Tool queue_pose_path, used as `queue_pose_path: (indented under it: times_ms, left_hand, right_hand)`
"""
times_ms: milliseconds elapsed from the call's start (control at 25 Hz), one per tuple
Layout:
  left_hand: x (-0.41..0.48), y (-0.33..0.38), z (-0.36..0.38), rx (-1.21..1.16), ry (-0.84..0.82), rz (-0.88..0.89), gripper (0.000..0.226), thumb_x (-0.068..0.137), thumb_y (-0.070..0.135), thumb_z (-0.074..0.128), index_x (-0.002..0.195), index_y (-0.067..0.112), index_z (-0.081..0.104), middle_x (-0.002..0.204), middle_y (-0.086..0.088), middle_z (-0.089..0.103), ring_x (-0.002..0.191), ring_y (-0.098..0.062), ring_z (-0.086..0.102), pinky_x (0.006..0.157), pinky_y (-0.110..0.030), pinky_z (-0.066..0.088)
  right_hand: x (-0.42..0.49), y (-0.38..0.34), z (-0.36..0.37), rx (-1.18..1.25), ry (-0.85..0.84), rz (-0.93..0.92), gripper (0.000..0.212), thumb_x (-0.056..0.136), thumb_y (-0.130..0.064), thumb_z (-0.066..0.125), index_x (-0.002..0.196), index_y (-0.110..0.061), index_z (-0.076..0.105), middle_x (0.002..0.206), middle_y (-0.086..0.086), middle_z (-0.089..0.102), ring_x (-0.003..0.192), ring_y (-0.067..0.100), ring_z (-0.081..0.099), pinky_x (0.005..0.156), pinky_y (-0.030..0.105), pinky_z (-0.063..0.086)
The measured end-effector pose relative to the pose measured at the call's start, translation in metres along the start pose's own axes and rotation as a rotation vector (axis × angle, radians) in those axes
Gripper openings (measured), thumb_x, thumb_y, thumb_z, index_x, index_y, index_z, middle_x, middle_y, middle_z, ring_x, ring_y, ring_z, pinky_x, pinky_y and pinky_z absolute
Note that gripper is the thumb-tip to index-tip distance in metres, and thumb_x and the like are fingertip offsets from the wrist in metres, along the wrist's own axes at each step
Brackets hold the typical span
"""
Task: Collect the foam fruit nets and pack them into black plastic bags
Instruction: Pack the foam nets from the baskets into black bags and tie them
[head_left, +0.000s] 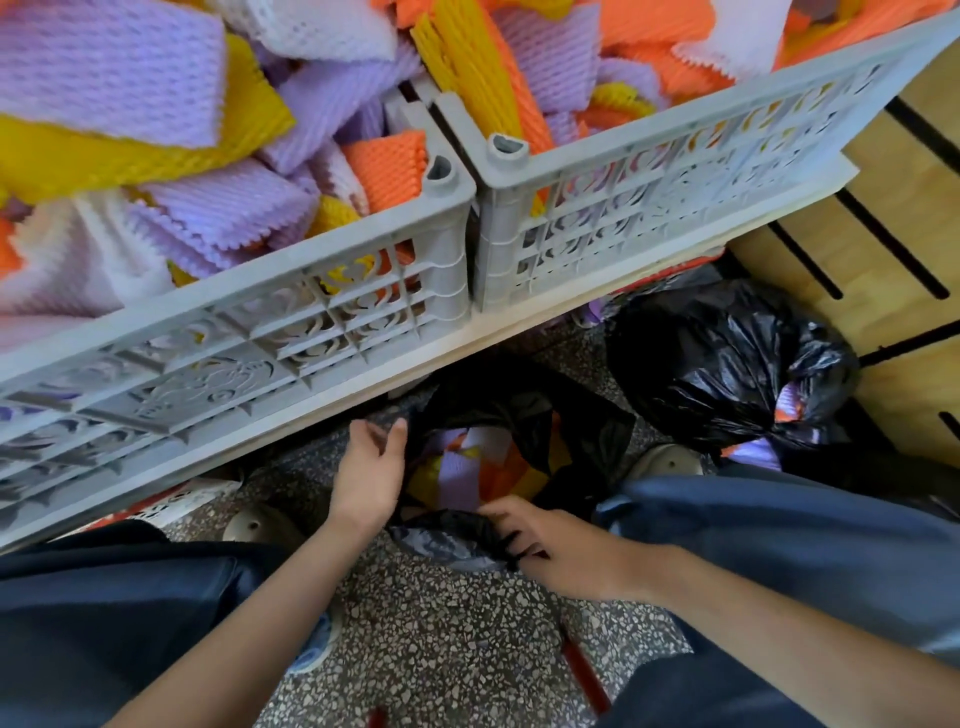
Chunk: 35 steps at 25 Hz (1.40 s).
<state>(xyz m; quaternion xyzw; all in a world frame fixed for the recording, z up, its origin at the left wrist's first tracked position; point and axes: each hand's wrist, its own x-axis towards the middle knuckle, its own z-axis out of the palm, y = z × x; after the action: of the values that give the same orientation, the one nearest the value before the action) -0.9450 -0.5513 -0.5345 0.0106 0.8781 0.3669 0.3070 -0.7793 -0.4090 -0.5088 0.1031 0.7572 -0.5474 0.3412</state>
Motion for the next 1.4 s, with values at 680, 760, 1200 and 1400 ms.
queue_pose_path:
  times_ms: [680, 760, 1200, 1400]
  left_hand:
    - [-0.098, -0.018, -0.052, -0.829, -0.151, -0.132, 0.025, 0.101, 0.01, 0.039, 0.078, 0.011, 0.047, 0.062, -0.003, 0.051, 0.061, -0.018, 0.061, 0.076, -0.035, 0.05]
    - [-0.104, -0.014, -0.059, -0.831, -0.16, -0.128, 0.024, 0.101, 0.012, 0.039, 0.078, 0.01, 0.048, 0.06, -0.003, 0.047, 0.054, -0.018, 0.057, 0.071, -0.037, 0.054]
    - [-0.059, -0.062, -0.092, -0.186, 0.107, 0.157, 0.015, 0.091, 0.021, 0.059, 0.077, 0.017, 0.062, 0.055, 0.01, 0.05, 0.055, -0.01, 0.044, 0.057, -0.027, 0.035]
    - [-0.039, -0.075, -0.124, 0.369, 0.223, 0.143, 0.013, 0.092, 0.033, 0.057, 0.08, 0.027, 0.057, 0.076, -0.003, 0.064, 0.077, -0.024, 0.06, 0.068, -0.034, 0.042]
  right_hand:
    - [0.036, -0.005, 0.014, -0.44, 0.872, 0.1, 0.062, 0.094, -0.032, 0.054, 0.141, 0.0, 0.029, 0.144, 0.014, 0.034, 0.137, 0.024, 0.028, 0.115, 0.031, 0.022]
    - [0.056, 0.021, 0.007, -0.622, 0.665, 0.394, 0.085, 0.091, -0.046, 0.053, 0.147, 0.002, 0.009, 0.154, 0.016, 0.015, 0.144, 0.028, 0.012, 0.118, 0.038, 0.012]
    - [0.022, -0.029, -0.013, 0.006, 0.591, -0.028, 0.016, 0.088, -0.015, 0.063, 0.078, -0.023, 0.055, 0.062, -0.002, 0.064, 0.043, 0.007, 0.056, 0.054, 0.024, 0.049]
    - [-0.017, -0.031, -0.047, -0.087, 0.773, 0.006, 0.025, 0.095, -0.017, 0.053, 0.072, -0.008, 0.058, 0.057, 0.004, 0.062, 0.037, 0.009, 0.051, 0.046, 0.016, 0.043]
